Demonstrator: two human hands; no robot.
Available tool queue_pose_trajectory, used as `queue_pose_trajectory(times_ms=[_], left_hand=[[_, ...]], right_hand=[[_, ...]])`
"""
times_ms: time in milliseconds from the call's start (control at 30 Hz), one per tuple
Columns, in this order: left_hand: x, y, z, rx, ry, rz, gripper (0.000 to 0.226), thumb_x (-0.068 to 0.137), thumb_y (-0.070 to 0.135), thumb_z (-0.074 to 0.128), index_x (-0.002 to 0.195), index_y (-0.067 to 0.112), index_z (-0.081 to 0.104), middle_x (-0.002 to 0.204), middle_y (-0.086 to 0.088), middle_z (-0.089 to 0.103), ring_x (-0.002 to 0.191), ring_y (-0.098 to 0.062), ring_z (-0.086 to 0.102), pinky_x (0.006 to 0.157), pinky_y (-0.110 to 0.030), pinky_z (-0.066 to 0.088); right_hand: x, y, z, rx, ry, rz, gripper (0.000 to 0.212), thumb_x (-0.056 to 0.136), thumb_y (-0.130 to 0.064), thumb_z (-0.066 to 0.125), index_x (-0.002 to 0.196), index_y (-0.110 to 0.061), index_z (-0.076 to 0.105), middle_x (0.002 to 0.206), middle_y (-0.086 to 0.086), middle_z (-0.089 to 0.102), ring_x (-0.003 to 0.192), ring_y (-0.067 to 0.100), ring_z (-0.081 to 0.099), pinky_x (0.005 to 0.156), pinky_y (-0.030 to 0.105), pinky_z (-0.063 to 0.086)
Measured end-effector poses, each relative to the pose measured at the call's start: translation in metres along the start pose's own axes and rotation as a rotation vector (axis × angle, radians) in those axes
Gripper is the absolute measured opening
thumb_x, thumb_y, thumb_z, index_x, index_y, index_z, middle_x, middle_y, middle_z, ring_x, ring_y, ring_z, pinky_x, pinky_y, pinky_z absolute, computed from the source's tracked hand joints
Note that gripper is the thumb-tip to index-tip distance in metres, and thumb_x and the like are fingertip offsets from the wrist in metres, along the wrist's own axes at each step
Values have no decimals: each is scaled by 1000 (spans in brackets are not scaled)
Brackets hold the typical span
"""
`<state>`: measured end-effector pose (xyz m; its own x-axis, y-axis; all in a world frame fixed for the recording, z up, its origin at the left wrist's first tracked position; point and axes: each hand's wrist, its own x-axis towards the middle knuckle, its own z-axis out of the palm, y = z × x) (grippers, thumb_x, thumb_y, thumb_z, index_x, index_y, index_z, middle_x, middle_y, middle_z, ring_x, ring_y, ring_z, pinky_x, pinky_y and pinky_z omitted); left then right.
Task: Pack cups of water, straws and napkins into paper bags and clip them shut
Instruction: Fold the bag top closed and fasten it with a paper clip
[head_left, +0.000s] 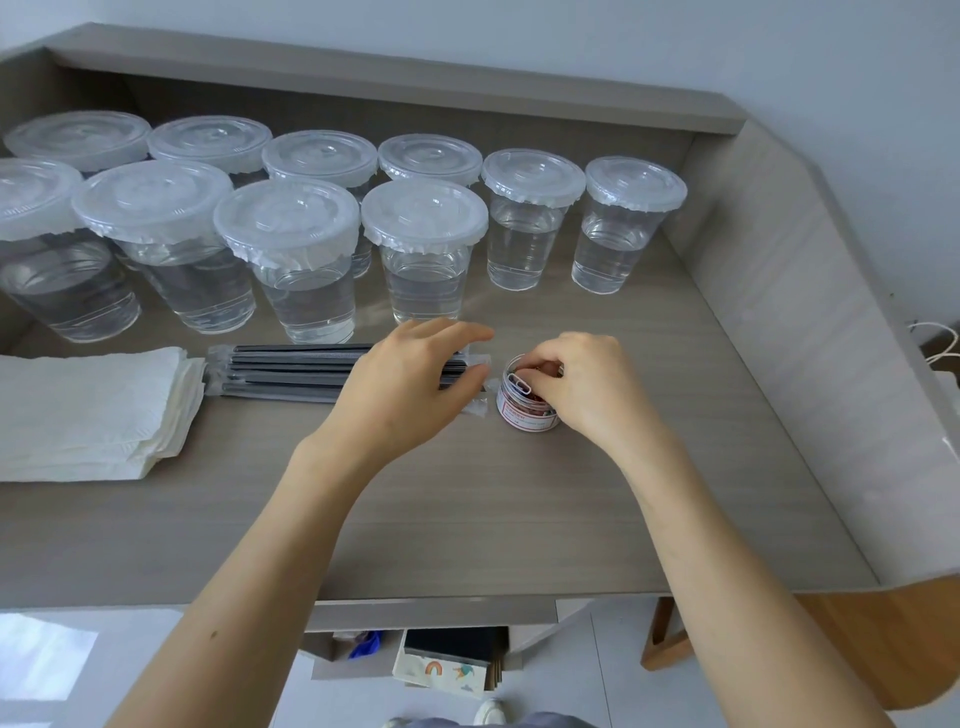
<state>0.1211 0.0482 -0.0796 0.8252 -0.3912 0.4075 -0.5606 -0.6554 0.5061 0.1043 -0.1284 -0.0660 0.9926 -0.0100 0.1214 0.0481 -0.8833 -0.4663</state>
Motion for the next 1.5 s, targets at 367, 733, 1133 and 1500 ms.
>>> queue_pose_trajectory(times_ms=[367,733,1133,1500], left_hand=[[-1,-1,-1,-1,-7,18,52,80,51,35,115,23,63,107,7,66,101,-22,58,75,-43,52],[0,0,0,-2,-9,24,52,80,50,35,113,23,64,107,8,66,101,-20,58,75,-41,52],[-14,0,-7,4,7,66,48,81,48,37,112,24,64,106,10,65,97,-20,58,70,-42,53],[-52,36,6,-18,-49,183,41,83,44,41,111,24,64,108,7,66,95,-27,60,63,-42,55]], right_hand=[[-9,4,2,103,125,-37,18,88,-27,59,83,-17,73,74,4,68,70,23,58,68,37,46],[-4,1,5,26,70,-33,10,83,-26,63,85,-25,73,77,-7,58,84,19,42,71,32,39],[-26,-2,6,428,335,0,11,86,-17,63,79,-26,64,71,-16,62,79,15,56,72,18,42],[-106,11,-2,553,357,108,21,86,-12,64,80,-32,65,68,-18,65,71,9,62,66,15,44]])
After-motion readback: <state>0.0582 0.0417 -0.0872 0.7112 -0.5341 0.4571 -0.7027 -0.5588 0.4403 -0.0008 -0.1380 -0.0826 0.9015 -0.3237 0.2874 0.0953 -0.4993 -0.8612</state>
